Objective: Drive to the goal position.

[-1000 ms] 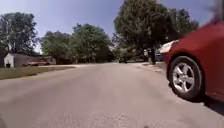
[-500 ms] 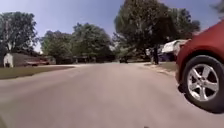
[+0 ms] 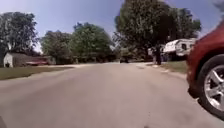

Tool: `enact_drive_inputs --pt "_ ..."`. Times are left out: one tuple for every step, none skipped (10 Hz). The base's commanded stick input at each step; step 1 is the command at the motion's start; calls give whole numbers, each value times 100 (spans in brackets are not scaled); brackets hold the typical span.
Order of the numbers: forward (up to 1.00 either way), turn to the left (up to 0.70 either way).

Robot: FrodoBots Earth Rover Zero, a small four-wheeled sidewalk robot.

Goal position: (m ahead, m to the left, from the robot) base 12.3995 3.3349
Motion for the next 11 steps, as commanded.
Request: enact_drive_inputs --pt "70 0" --pt "70 0" --pt "70 0" --pt "70 0" --pt "70 -13" --pt "70 -27" --pt "70 -35" --pt "70 -35" --pt "70 -16" --pt "70 0" --pt "70 0"
